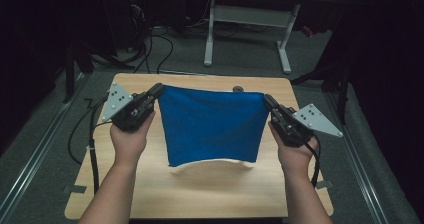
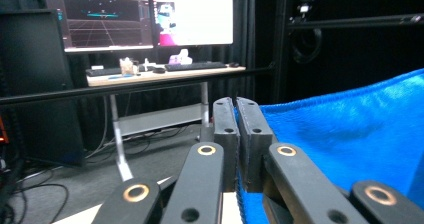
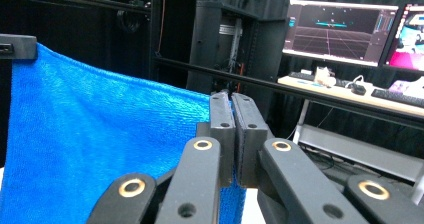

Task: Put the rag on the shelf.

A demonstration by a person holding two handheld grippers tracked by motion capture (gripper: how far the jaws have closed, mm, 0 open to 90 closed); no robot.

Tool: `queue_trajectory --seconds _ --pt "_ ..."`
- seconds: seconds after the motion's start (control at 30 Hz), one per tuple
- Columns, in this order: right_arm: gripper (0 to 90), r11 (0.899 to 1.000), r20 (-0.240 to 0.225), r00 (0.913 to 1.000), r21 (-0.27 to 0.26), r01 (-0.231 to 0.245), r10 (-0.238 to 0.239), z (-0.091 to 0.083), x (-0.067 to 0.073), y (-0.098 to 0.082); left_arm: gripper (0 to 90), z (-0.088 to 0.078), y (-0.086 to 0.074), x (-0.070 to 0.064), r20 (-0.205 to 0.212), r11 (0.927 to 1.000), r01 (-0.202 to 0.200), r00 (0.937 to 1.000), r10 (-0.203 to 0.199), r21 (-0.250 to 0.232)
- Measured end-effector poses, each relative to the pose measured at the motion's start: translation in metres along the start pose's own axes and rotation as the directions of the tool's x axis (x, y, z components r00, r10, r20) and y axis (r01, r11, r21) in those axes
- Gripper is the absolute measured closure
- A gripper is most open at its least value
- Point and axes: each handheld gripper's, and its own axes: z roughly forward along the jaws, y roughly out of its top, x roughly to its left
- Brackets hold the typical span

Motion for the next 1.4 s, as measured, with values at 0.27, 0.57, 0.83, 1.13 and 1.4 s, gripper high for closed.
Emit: queue_trajectory --seconds 0.27,0.57,0.83,1.13,1.4 --pt "89.0 0.999 0.016 0.9999 0.033 -0.002 0.002 0.019 -0.012 0.004 88.2 0.031 0.009 0.013 -0.028 0.9953 -0.070 0.9970 0.072 0.067" --pt "89.0 0.997 0.034 0.9993 0.074 -0.020 0.017 0.055 -0.024 0.007 88.2 0.062 0.009 0.029 -0.092 0.9858 -0.112 0.9880 0.124 0.125" --pt "89.0 0.994 0.052 0.9986 0.106 -0.013 0.007 0.088 -0.032 0.010 88.2 0.083 0.004 0.044 -0.134 0.9780 -0.113 0.9814 0.138 0.175" --pt "89.0 0.987 0.078 0.9970 0.157 -0.015 0.003 0.123 -0.042 0.005 88.2 0.106 -0.004 0.061 -0.168 0.9737 -0.065 0.9805 0.103 0.219" --pt "89.0 0.968 0.074 0.9973 0.251 -0.020 0.002 0.149 -0.049 -0.018 88.2 0.125 -0.035 0.073 -0.168 0.9460 -0.012 0.9833 0.070 0.324"
